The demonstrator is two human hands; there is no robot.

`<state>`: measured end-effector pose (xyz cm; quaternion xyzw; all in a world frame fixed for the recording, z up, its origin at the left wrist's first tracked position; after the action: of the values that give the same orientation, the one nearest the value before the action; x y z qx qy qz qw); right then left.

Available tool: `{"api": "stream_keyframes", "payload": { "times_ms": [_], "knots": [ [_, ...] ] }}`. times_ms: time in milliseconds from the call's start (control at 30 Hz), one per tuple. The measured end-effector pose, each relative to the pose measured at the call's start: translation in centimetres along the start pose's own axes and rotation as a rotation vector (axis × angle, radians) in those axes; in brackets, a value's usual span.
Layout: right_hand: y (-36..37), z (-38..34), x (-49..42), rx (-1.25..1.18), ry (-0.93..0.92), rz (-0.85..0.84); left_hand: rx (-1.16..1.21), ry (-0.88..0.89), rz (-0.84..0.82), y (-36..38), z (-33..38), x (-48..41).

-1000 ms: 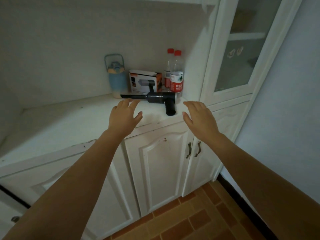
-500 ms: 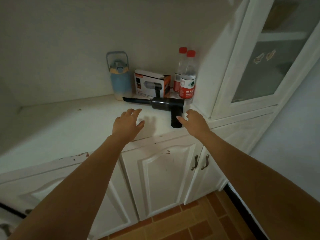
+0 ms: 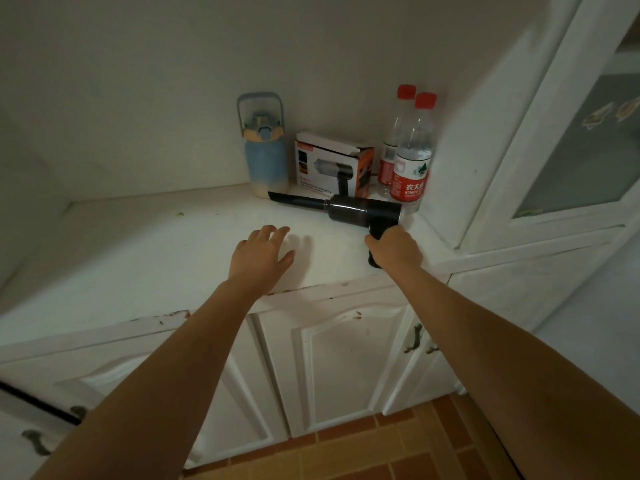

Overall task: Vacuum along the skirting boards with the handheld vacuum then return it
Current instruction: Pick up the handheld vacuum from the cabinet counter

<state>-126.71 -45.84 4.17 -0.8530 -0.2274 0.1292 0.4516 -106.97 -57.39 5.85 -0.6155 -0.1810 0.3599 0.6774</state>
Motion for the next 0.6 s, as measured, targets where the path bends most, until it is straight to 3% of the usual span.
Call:
{"api": "stream_keyframes", "payload": {
  "times_ms": [433, 600],
  "knots": [
    [-0.7, -0.3, 1.1, -0.082, -0.022, -0.003, 0.012, -0.016, 0.037, -0.2, -0.8, 0.2],
    [-2.4, -0.3, 2.9, -0.217, -0.062, 0.017, 0.035, -0.012, 0.053, -1.0, -0.9, 0.7]
  ]
}}
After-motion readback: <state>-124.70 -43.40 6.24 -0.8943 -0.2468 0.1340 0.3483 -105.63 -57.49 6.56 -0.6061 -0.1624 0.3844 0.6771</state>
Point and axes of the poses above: each hand's wrist, its own x-axis away from the middle knuckle, its own y-axis out of the palm, z = x × y, the point moved 4 cm from there along -x, towards the middle knuckle, and after that the axes turned 3 degrees about -y, right-handed, at the moved point
